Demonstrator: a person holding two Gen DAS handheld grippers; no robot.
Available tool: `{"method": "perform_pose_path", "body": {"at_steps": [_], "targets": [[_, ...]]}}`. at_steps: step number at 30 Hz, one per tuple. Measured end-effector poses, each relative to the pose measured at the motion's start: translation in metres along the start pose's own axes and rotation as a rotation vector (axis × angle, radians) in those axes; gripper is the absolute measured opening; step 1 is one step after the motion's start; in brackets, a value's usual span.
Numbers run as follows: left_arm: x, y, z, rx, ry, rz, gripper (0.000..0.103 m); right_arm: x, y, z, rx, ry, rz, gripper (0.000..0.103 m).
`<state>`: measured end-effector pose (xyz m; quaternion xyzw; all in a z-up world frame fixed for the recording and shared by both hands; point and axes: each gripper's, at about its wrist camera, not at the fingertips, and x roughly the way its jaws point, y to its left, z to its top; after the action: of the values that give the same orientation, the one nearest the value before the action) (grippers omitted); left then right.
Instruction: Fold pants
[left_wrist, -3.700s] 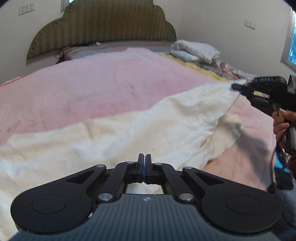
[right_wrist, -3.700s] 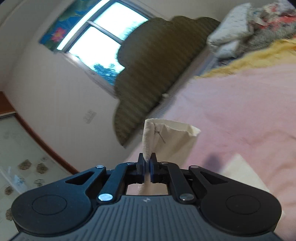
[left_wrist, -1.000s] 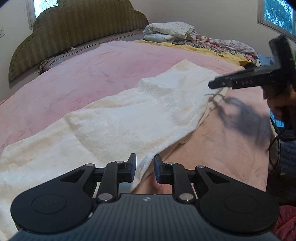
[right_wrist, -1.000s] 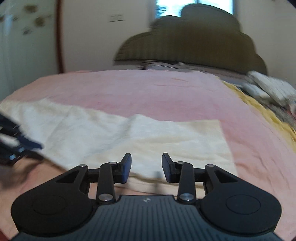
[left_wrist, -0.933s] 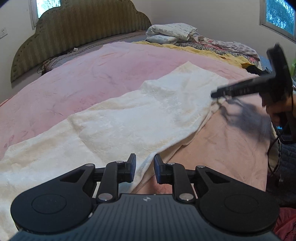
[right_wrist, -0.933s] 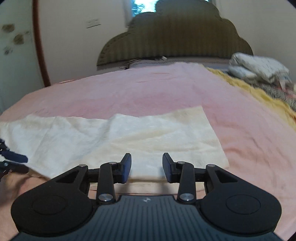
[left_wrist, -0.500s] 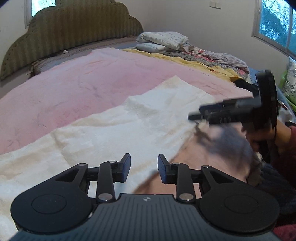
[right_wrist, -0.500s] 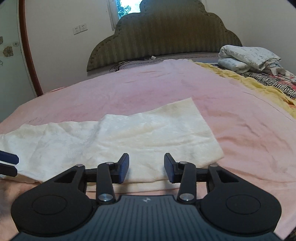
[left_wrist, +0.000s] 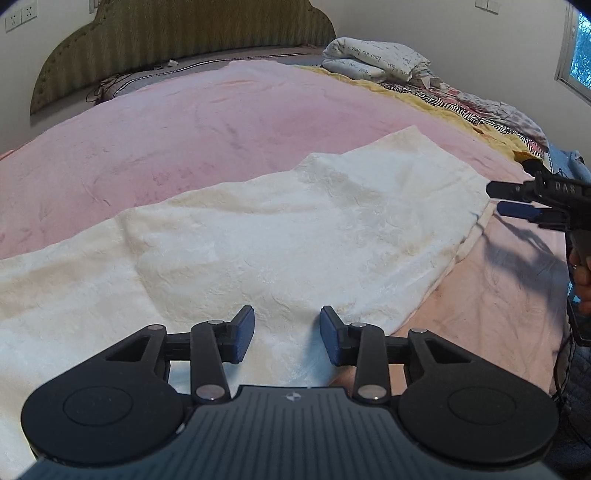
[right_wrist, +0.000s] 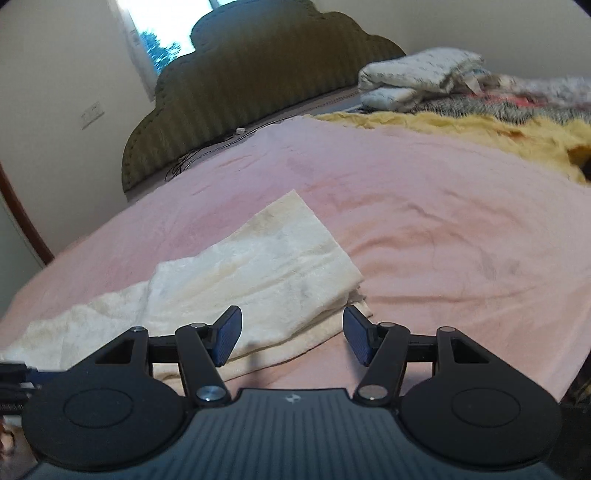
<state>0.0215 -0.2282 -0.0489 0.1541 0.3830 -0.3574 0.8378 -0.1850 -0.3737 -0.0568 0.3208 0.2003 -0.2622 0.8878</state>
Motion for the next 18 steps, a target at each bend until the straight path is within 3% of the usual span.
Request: {"method": "perform_pose_path", "body": {"at_steps": [3, 7, 8, 9, 10, 16, 18], "targets": [[0.000, 0.001, 0.000, -0.010, 0.006, -0.009, 0.044, 0.014, -0.027, 0.002, 0.200, 0.003, 0.092, 0.060], [0.002, -0.002, -0.001, 0.005, 0.007, 0.006, 0.045, 0.025, -0.047, 0.008, 0.342, -0.041, 0.148, 0.059], [0.001, -0.004, -0.001, 0.011, 0.006, 0.009, 0.045, 0.027, -0.049, 0.010, 0.355, -0.043, 0.142, 0.046], [0.001, -0.005, -0.001, 0.014, 0.006, 0.010, 0.045, 0.030, -0.049, 0.011, 0.348, -0.032, 0.113, 0.019], [0.001, -0.005, -0.001, 0.013, 0.006, 0.009, 0.045, 0.030, -0.048, 0.010, 0.337, -0.025, 0.092, 0.008], [0.000, -0.002, 0.000, 0.003, 0.012, -0.001, 0.049, 0.009, -0.043, 0.007, 0.278, -0.054, 0.050, 0.006], [0.003, -0.003, 0.000, 0.003, 0.013, 0.007, 0.051, 0.016, -0.039, 0.009, 0.224, -0.020, 0.018, 0.009]]}}
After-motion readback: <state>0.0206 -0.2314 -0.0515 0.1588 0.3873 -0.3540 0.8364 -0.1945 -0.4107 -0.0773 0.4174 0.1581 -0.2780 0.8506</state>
